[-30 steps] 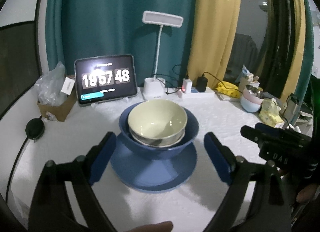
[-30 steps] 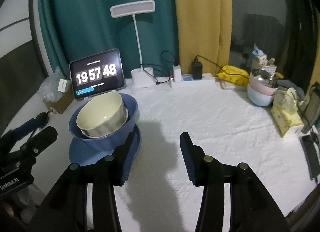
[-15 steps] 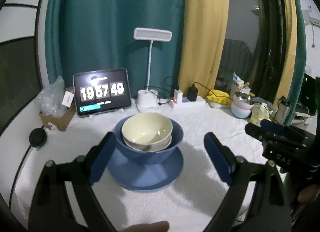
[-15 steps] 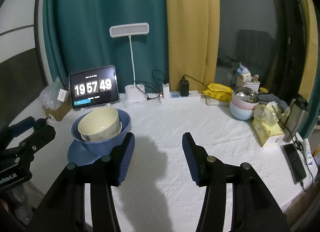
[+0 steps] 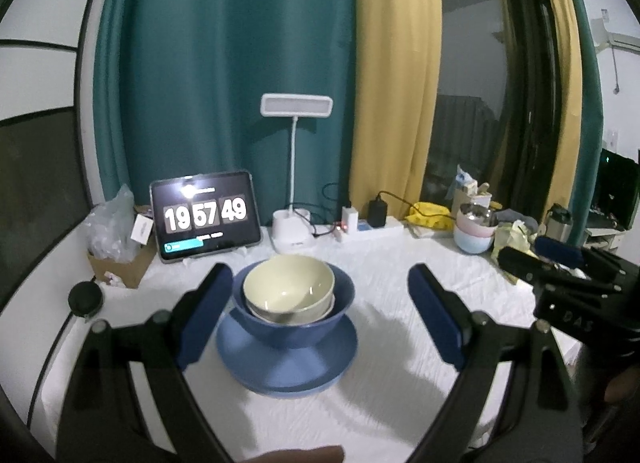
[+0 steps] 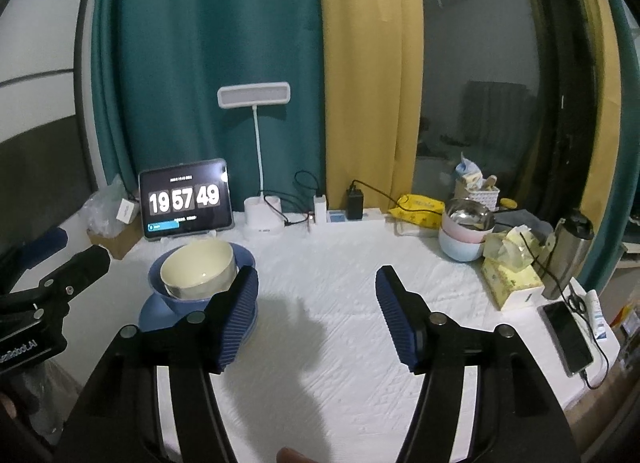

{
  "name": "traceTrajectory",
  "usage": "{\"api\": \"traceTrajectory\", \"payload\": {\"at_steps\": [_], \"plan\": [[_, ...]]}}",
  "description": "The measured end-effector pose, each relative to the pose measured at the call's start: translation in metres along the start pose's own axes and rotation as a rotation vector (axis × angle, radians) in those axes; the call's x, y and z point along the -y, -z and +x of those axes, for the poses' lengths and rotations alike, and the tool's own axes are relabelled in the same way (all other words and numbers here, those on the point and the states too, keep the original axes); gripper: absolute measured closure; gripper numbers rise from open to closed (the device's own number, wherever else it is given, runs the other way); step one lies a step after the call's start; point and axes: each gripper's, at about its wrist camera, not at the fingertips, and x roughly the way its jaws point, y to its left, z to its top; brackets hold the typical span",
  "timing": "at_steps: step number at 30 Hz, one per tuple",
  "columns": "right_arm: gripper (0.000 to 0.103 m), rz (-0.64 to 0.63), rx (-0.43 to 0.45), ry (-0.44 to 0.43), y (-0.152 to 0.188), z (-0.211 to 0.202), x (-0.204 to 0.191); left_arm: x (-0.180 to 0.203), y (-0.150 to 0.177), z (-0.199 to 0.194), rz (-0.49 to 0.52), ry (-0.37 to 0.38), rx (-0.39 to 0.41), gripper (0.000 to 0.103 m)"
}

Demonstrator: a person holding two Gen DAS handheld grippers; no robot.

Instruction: Organize plates and bowls

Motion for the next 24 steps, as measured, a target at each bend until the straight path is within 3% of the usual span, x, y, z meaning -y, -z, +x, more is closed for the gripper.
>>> {"api": "traceTrajectory", "payload": {"at_steps": [6,24], "plan": [[0.038,0.010,0.030,0.010,-0.005,-0.013,0.007,0.001,-0.008,-0.009,0.005,-0.035,0.016,0.013],[0.038,0.014,0.052,0.021,-0.010,-0.023,0.010,-0.003,-0.024,-0.023,-0.006,-0.048,0.064,0.013]]}}
